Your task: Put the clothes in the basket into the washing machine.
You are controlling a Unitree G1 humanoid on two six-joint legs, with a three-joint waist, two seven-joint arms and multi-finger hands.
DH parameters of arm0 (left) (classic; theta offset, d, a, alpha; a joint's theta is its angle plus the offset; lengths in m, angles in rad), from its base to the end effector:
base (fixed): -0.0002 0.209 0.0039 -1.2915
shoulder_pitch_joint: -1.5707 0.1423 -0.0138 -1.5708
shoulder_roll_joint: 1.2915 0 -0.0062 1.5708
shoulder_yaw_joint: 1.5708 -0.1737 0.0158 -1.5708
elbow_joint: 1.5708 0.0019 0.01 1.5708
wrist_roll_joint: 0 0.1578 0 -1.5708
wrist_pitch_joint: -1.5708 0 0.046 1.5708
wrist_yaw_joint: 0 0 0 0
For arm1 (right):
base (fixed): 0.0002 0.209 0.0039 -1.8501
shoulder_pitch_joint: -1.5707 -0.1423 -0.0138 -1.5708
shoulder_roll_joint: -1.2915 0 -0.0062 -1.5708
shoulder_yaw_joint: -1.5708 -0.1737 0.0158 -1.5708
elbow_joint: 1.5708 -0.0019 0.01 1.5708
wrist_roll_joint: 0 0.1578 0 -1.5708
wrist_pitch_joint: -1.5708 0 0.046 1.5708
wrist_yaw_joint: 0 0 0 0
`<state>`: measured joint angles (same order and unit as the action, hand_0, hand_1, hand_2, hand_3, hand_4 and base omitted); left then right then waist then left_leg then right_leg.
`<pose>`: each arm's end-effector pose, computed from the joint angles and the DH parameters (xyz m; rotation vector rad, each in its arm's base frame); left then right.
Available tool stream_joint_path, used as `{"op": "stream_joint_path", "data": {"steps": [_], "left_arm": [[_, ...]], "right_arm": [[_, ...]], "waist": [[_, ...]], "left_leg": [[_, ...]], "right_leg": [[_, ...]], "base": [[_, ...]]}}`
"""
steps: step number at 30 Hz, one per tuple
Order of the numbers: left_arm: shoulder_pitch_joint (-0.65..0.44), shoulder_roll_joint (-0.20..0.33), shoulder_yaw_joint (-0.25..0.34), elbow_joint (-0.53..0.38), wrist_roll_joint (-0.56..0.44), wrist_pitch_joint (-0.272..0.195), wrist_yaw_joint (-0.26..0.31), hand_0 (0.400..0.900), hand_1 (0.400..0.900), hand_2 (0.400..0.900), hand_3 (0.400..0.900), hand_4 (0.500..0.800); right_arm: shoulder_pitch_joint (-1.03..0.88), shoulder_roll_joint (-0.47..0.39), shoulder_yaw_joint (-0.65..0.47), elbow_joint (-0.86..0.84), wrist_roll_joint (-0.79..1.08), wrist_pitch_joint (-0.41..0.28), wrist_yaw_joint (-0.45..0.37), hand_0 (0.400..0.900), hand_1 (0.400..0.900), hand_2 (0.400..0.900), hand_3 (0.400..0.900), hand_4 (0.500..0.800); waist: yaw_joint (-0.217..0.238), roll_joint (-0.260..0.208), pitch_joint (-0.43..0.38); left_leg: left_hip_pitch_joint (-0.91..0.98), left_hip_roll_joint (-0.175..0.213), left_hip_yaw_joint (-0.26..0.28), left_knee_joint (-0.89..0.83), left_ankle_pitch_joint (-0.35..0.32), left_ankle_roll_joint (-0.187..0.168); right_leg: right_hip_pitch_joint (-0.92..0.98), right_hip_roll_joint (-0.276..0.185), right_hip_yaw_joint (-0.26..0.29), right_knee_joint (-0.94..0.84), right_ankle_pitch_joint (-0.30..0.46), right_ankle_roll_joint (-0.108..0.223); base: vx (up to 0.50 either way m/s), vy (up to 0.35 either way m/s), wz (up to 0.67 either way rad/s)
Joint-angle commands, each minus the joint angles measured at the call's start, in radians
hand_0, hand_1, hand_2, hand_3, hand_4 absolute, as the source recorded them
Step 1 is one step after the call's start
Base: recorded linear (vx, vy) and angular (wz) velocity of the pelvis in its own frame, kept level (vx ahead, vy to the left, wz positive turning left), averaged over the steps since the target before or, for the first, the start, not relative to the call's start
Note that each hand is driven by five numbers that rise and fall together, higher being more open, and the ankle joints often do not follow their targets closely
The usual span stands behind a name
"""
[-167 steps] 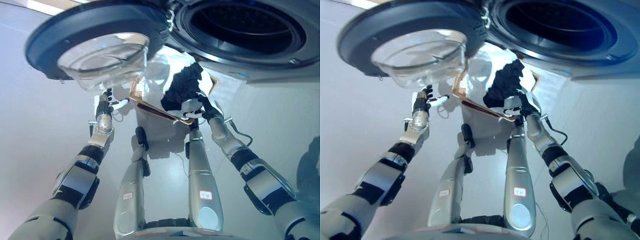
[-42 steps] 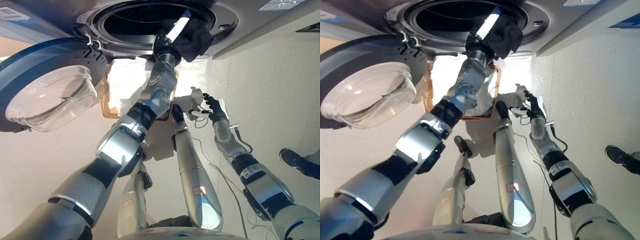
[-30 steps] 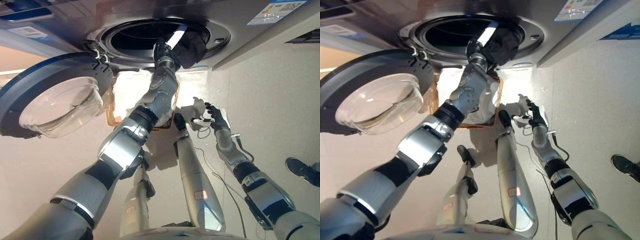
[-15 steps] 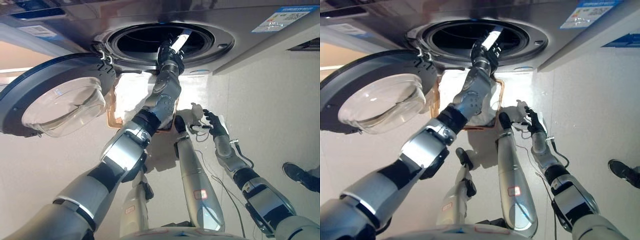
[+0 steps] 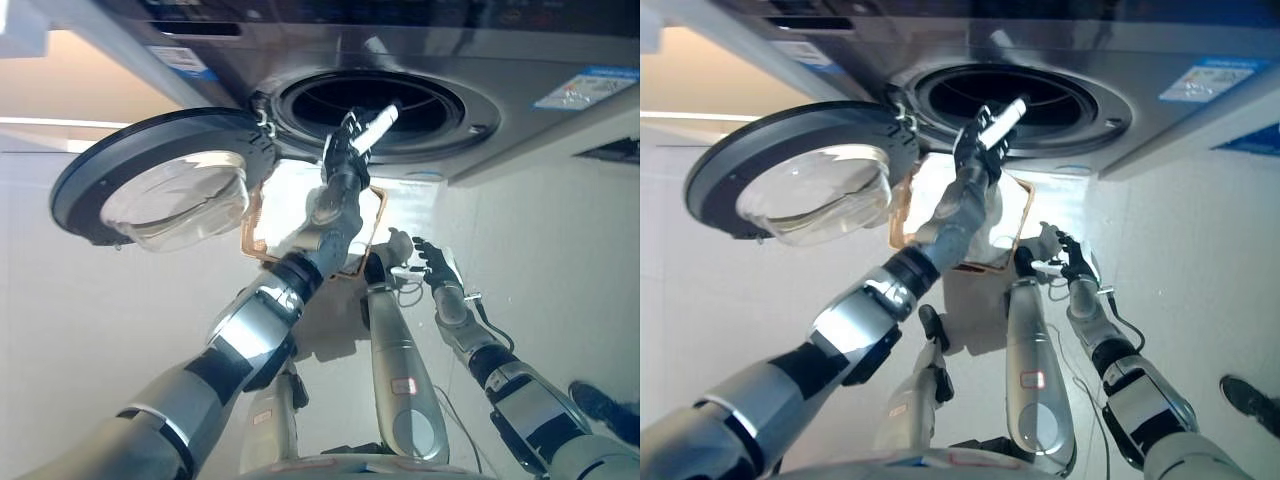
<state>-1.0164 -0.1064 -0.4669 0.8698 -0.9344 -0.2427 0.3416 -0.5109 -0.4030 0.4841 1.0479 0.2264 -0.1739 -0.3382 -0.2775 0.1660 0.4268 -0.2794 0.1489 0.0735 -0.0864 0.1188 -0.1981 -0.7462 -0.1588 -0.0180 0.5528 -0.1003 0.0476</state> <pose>0.3306 -0.0138 0.1576 -0.5541 0.0054 -0.2173 0.2740 -0.2105 -0.0112 -0.5342 0.3497 -0.1711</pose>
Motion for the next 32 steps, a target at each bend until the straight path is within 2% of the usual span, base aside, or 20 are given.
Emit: {"op": "stream_joint_path", "data": {"steps": [1,7,10,12,14,18,24,28,32], "left_arm": [[-0.069,-0.030,-0.016,-0.043,0.098,-0.055,-0.041,0.900,0.900,0.900,0.900,0.800],[0.093,0.056,-0.045,-0.105,0.225,-0.033,-0.043,0.900,0.900,0.900,0.900,0.800],[0.185,0.124,-0.048,-0.121,0.314,-0.022,-0.052,0.900,0.900,0.900,0.900,0.800],[0.241,0.177,-0.051,-0.102,0.414,-0.008,-0.053,0.900,0.900,0.900,0.900,0.800],[0.292,0.216,-0.045,-0.099,0.453,-0.004,-0.059,0.900,0.900,0.900,0.900,0.800],[0.365,0.255,-0.023,-0.077,0.489,0.001,-0.077,0.900,0.900,0.900,0.900,0.800],[0.458,0.294,-0.025,-0.181,0.517,0.008,-0.118,0.900,0.900,0.900,0.900,0.800],[0.483,0.319,-0.030,-0.248,0.556,0.008,-0.126,0.900,0.900,0.900,0.900,0.800],[0.505,0.322,-0.019,-0.242,0.568,0.016,-0.133,0.900,0.900,0.900,0.900,0.800]], "right_arm": [[-0.017,0.007,-0.030,0.044,0.003,-0.028,-0.004,0.900,0.900,0.900,0.900,0.800],[0.020,-0.009,-0.063,-0.008,-0.012,-0.030,0.003,0.900,0.900,0.900,0.900,0.800],[0.048,-0.019,-0.093,-0.062,-0.009,-0.040,0.005,0.900,0.900,0.900,0.900,0.800],[0.054,-0.030,-0.115,-0.088,-0.016,-0.045,0.006,0.900,0.900,0.900,0.900,0.800],[0.064,-0.038,-0.122,-0.099,-0.027,-0.047,0.013,0.900,0.900,0.900,0.900,0.800],[0.060,-0.038,-0.143,-0.088,-0.028,-0.050,0.023,0.900,0.900,0.900,0.900,0.800],[0.124,-0.021,-0.159,-0.065,-0.044,-0.039,0.061,0.900,0.900,0.900,0.900,0.800],[0.176,0.010,-0.195,-0.036,-0.007,-0.044,0.073,0.900,0.900,0.900,0.900,0.800],[0.211,0.033,-0.219,-0.021,0.026,-0.048,0.085,0.900,0.900,0.900,0.900,0.800]], "waist": [[0.031,-0.025,-0.032],[0.062,-0.065,-0.031],[0.077,-0.088,-0.044],[0.085,-0.103,-0.060],[0.095,-0.112,-0.077],[0.111,-0.128,-0.123],[0.139,-0.150,-0.186],[0.148,-0.163,-0.216],[0.151,-0.173,-0.238]], "left_leg": [[0.103,0.023,-0.036,0.087,-0.094,0.017],[0.119,0.009,-0.063,0.148,-0.134,0.040],[0.142,0.009,-0.068,0.179,-0.163,0.051],[0.166,0.011,-0.070,0.198,-0.179,0.053],[0.187,0.013,-0.068,0.201,-0.190,0.054],[0.230,0.022,-0.059,0.189,-0.195,0.052],[0.269,0.043,-0.053,0.162,-0.191,0.050],[0.270,0.059,-0.064,0.146,-0.180,0.045],[0.283,0.064,-0.070,0.136,-0.178,0.047]], "right_leg": [[0.038,-0.032,0.077,-0.209,0.233,0.130],[0.124,-0.046,0.058,-0.265,0.263,0.140],[0.169,-0.045,0.052,-0.274,0.265,0.142],[0.219,-0.044,0.044,-0.290,0.268,0.145],[0.246,-0.041,0.037,-0.308,0.271,0.147],[0.316,-0.031,0.021,-0.382,0.296,0.156],[0.397,-0.021,-0.019,-0.468,0.320,0.156],[0.432,-0.014,-0.057,-0.502,0.320,0.154],[0.468,-0.010,-0.064,-0.500,0.308,0.151]], "base": [[-0.07,0.053,0.19],[-0.06,0.033,0.05],[-0.02,0.020,-0.03],[0.00,0.002,0.04],[0.01,0.029,-0.06],[0.02,0.041,-0.08],[0.02,0.018,0.06],[0.00,-0.008,0.17],[0.05,0.004,0.12]]}}
